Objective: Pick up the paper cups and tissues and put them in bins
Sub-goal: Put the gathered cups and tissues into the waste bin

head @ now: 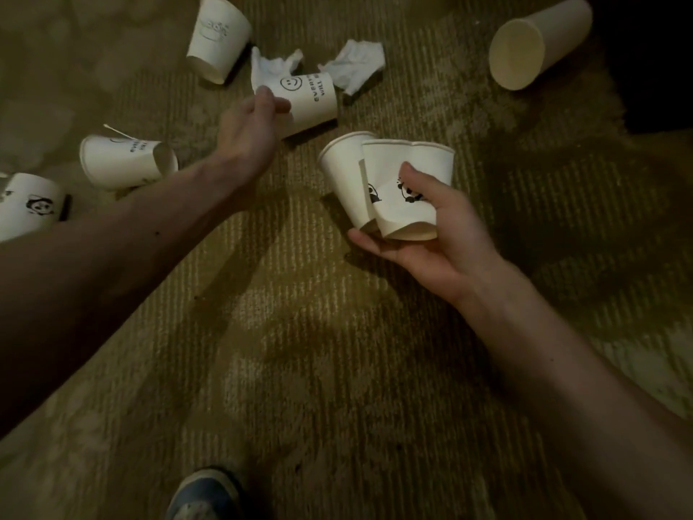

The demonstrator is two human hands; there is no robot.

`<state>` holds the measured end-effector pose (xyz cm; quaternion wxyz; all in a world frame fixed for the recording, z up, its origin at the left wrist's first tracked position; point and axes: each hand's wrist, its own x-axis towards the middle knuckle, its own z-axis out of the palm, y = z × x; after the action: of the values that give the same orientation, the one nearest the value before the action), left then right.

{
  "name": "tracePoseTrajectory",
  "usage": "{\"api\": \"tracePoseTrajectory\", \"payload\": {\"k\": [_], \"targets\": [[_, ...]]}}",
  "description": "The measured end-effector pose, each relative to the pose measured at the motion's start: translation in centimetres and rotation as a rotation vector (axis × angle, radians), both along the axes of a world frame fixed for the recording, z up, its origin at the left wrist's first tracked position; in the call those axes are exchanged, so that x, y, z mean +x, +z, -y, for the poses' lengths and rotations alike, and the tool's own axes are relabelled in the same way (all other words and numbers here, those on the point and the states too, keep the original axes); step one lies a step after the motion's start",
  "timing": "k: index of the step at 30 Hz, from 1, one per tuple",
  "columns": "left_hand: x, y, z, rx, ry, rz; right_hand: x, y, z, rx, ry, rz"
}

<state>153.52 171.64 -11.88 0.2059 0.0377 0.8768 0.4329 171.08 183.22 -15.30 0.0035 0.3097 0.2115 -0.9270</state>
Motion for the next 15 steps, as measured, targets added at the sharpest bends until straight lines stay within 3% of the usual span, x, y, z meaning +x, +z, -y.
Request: {"api": "tracePoseTrajectory", "payload": {"k": [5, 11, 15], "targets": [[-0.3, 0.3, -0.1, -0.006, -0.060, 0.131, 0.2, 0.2, -0.3, -0.007, -0.024, 0.004], [1.3, 0.2, -0.1, -0.035, -0.102, 0.020, 0.7, 0.9, -0.8, -0.018, -0.034, -0.024], [5.0, 0.8, 0.3, 0.037, -0.258, -0.090, 1.7, 2.1, -1.2, -0.018, -0.029, -0.027]]}}
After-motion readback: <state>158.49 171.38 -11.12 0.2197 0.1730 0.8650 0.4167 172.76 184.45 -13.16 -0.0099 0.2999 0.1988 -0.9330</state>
